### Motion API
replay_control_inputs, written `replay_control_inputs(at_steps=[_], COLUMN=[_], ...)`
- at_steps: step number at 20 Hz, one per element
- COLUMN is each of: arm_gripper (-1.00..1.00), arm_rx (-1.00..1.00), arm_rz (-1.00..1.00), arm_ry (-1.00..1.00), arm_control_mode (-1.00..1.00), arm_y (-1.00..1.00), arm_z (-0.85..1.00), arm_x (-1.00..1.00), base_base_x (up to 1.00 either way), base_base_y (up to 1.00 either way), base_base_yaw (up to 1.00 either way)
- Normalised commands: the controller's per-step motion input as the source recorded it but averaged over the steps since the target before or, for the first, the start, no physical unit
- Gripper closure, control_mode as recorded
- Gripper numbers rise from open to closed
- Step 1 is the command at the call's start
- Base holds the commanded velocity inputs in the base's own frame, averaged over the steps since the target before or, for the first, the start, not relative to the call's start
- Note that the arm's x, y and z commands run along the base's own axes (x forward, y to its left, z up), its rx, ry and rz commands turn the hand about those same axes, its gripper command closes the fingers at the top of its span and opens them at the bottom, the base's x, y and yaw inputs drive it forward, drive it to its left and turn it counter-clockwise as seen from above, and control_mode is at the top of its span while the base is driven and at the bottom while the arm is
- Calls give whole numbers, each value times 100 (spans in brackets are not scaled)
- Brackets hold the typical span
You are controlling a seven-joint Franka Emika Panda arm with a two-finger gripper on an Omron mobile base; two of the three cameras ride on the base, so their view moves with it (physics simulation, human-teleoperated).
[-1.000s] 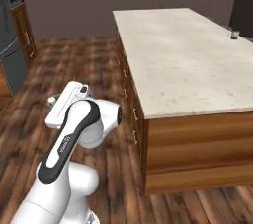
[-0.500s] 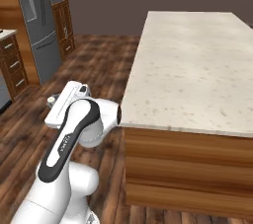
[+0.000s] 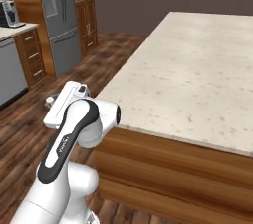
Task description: Pick up the marshmallow and place it in the cup of hot chocolate on the dining counter.
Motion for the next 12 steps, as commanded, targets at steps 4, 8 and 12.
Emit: replay_control_inputs(at_steps=[4, 8, 12], arm_gripper=[100, 100, 100], arm_rx=[0, 0, 0], arm_rz=[0, 0, 0], arm_ry=[0, 0, 0], arm_control_mode=[100, 100, 100], arm_y=[0, 0, 0], arm_z=[0, 0, 0], arm_x=[0, 0, 0], base_base_x=[-6, -11, -46], base_base_y=[-100, -100, -100], base_base_yaw=[40, 41, 40])
